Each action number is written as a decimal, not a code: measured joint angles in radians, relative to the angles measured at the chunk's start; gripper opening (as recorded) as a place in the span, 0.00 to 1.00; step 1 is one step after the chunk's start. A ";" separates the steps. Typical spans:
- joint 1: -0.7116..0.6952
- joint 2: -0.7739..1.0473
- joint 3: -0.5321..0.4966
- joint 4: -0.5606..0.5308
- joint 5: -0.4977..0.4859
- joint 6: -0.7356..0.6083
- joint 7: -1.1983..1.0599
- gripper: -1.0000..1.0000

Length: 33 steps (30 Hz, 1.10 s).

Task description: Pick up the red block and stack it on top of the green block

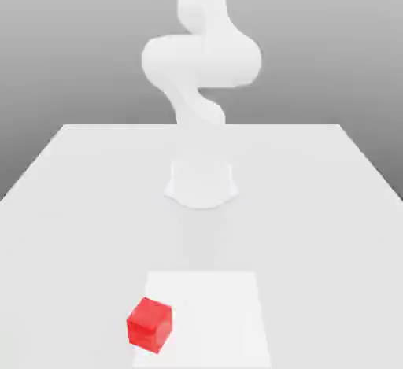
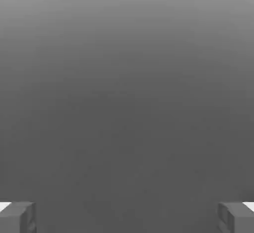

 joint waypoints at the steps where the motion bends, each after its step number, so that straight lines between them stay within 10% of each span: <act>1: -0.007 0.039 0.000 -0.011 -0.001 0.017 0.010 0.50; 28: -0.128 1.021 -0.024 -0.209 0.027 0.508 0.184 0.50; 29: -0.129 1.048 -0.023 -0.205 0.029 0.530 0.183 0.00; 33: -0.129 1.048 -0.022 -0.205 0.028 0.530 0.184 0.00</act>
